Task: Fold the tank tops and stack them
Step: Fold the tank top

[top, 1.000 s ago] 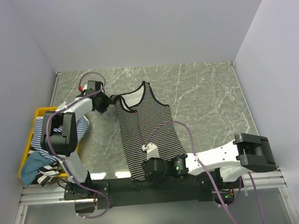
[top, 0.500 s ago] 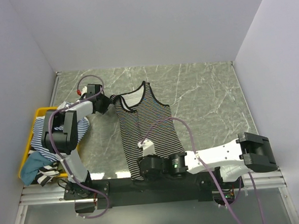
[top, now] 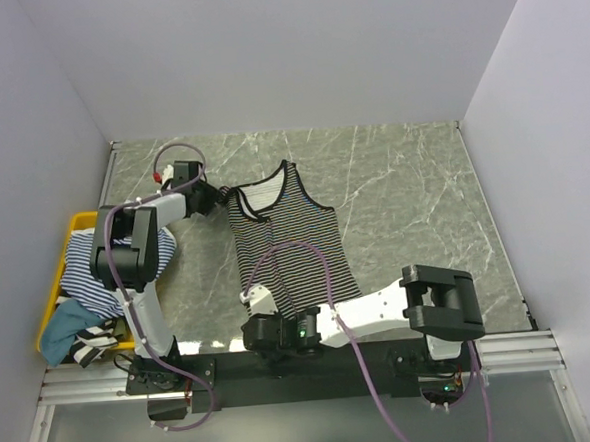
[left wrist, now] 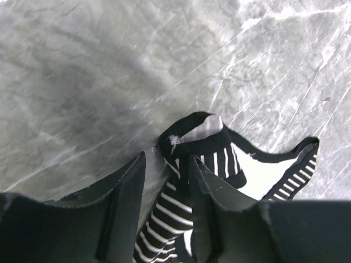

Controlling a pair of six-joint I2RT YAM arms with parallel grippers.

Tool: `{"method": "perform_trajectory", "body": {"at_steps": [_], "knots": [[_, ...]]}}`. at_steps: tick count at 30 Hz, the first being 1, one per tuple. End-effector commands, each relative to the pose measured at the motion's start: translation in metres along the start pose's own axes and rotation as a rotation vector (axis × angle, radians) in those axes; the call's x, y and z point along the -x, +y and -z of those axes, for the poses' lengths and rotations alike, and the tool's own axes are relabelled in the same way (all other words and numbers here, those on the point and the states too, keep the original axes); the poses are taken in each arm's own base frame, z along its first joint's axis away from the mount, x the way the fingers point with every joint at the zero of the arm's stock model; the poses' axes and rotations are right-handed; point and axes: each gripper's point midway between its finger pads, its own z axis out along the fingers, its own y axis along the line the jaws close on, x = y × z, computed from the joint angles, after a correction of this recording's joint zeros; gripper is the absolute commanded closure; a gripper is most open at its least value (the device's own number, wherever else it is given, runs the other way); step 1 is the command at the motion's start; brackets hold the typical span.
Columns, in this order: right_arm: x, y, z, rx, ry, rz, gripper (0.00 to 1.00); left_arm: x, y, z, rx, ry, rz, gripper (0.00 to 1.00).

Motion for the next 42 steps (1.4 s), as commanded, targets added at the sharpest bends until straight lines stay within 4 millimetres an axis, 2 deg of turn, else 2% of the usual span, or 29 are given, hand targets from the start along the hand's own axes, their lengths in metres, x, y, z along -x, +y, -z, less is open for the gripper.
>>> {"method": "perform_trajectory", "body": {"at_steps": [1,3,5,6,9,10,12,13,16,18,19,21,22,26,27,28,30,31,33,34,35,36,37,39,42], "knots": [[-0.001,0.004,0.002,-0.007,0.005,-0.012,0.45,0.005,-0.005,-0.008,-0.007,-0.012,-0.001,0.58],[-0.005,0.001,0.001,-0.012,0.010,-0.017,0.45,0.004,-0.004,-0.011,-0.005,-0.009,0.000,0.61],[-0.008,-0.001,0.000,-0.015,0.015,-0.022,0.52,0.004,-0.007,-0.013,-0.011,-0.007,0.002,0.66],[-0.009,-0.002,0.000,-0.016,0.016,-0.023,0.54,0.004,-0.007,-0.015,-0.009,-0.004,0.000,0.72],[-0.014,-0.004,-0.002,-0.017,0.024,-0.029,0.67,0.006,-0.012,-0.016,-0.017,-0.009,0.000,0.83],[-0.015,-0.005,-0.002,-0.018,0.026,-0.032,0.74,0.008,-0.014,-0.016,-0.022,-0.013,-0.002,0.86],[-0.018,-0.007,-0.001,-0.018,0.031,-0.039,0.82,0.012,-0.020,-0.014,-0.030,-0.018,-0.010,0.96],[-0.018,-0.008,0.000,-0.017,0.028,-0.045,0.90,0.014,-0.022,-0.013,-0.031,-0.025,-0.013,0.99],[-0.022,-0.011,0.004,-0.013,0.029,-0.055,0.96,0.031,-0.042,-0.003,-0.060,-0.069,-0.024,1.00],[-0.026,-0.014,0.006,-0.007,0.032,-0.058,0.98,0.041,-0.049,0.003,-0.055,-0.094,-0.044,0.99],[-0.028,-0.015,0.006,-0.008,0.035,-0.058,0.99,0.051,-0.062,0.008,-0.074,-0.116,-0.047,0.99],[-0.032,-0.015,0.008,-0.003,0.039,-0.049,1.00,0.058,-0.068,0.011,-0.067,-0.135,-0.066,0.99],[-0.033,-0.015,0.008,-0.002,0.039,-0.046,1.00,0.065,-0.078,0.014,-0.084,-0.150,-0.070,0.99],[-0.037,-0.012,0.009,0.006,0.050,-0.024,1.00,0.076,-0.089,0.010,-0.068,-0.165,-0.103,0.99],[-0.038,-0.011,0.010,0.008,0.051,-0.015,1.00,0.074,-0.087,0.002,-0.059,-0.158,-0.119,0.99],[-0.040,-0.010,0.011,0.011,0.055,-0.008,1.00,0.077,-0.095,0.002,-0.073,-0.165,-0.129,0.99],[-0.043,-0.010,0.012,0.015,0.061,-0.005,1.00,0.075,-0.091,-0.011,-0.057,-0.154,-0.165,0.99],[-0.044,-0.009,0.012,0.018,0.061,-0.003,1.00,0.079,-0.100,-0.011,-0.072,-0.160,-0.177,1.00],[-0.046,-0.011,0.013,0.018,0.065,0.002,1.00,0.072,-0.095,-0.026,-0.051,-0.127,-0.232,0.99],[-0.047,-0.011,0.013,0.019,0.066,0.005,1.00,0.075,-0.106,-0.026,-0.072,-0.131,-0.247,0.99],[-0.046,-0.011,0.013,0.019,0.065,0.008,1.00,0.071,-0.108,-0.030,-0.081,-0.114,-0.269,0.99],[-0.045,-0.012,0.012,0.011,0.066,0.011,1.00,0.061,-0.101,-0.041,-0.065,-0.078,-0.304,0.99],[-0.044,-0.010,0.011,0.011,0.066,0.017,0.99,0.063,-0.111,-0.041,-0.077,-0.082,-0.318,0.99],[-0.035,-0.004,0.009,0.007,0.052,0.035,0.99,0.055,-0.103,-0.052,-0.050,-0.054,-0.353,0.99],[-0.021,0.002,0.000,0.024,0.039,0.010,0.99,0.059,-0.108,-0.055,-0.052,-0.059,-0.359,0.96]]}}
